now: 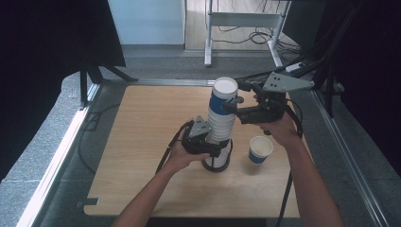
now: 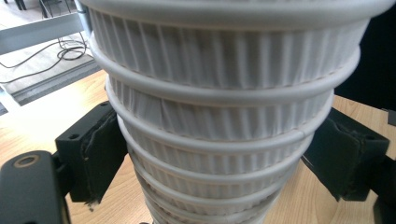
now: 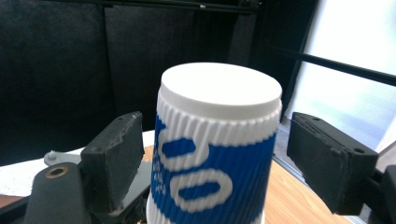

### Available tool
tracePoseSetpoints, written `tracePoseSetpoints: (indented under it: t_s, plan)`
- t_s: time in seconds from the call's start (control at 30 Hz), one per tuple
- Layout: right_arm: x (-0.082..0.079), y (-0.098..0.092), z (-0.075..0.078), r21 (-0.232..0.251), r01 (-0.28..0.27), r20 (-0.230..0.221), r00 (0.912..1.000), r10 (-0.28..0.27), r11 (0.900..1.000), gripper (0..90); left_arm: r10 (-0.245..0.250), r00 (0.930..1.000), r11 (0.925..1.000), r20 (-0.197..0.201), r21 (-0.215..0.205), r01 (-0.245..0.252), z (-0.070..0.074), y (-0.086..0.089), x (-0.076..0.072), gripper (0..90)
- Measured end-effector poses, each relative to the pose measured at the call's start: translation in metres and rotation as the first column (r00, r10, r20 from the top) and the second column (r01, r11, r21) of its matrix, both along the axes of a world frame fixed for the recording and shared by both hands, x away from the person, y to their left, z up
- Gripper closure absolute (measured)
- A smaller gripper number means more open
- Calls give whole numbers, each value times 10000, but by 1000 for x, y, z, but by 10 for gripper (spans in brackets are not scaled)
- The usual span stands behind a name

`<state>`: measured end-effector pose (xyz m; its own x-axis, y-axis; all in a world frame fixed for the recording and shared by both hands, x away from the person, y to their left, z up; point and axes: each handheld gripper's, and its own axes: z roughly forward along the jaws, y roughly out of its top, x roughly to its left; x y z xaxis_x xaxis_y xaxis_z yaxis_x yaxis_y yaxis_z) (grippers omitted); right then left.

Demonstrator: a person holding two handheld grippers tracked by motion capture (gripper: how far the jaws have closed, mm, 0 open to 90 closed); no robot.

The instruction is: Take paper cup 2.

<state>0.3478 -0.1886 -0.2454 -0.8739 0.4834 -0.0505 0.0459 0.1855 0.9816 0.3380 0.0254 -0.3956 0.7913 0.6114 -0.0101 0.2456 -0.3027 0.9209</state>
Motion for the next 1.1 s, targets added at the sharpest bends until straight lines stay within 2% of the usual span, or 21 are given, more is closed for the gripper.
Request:
tracePoseSetpoints:
  t_s: [0.27,0.4,0.5,0.6,0.77,0.83,1.1]
  plan:
    - [13,16,1,-266,-142,-122,9998,139,9995,188,10,10000,9999,20,147,-10,1,-1,0,128]
    - [15,19,0,-324,-179,-89,9998,176,9993,259,16,10000,9999,42,144,-16,0,-1,0,128]
    - [14,19,2,-218,-122,12,9999,123,9997,265,62,10000,9999,51,95,-62,0,-1,0,128]
    - [12,16,8,247,-9,55,10000,7,9997,270,111,9999,9998,104,146,-112,0,-1,0,128]
    - [9,13,17,397,201,283,9994,-212,9990,272,120,9999,9998,63,153,-121,0,-2,0,128]
    - [6,10,24,688,244,412,9988,-273,9973,274,112,9999,9998,71,164,-113,0,-1,0,128]
    - [-6,-1,44,1174,321,906,9950,-429,9926,276,75,10000,9997,37,225,-76,1,-2,-1,128]
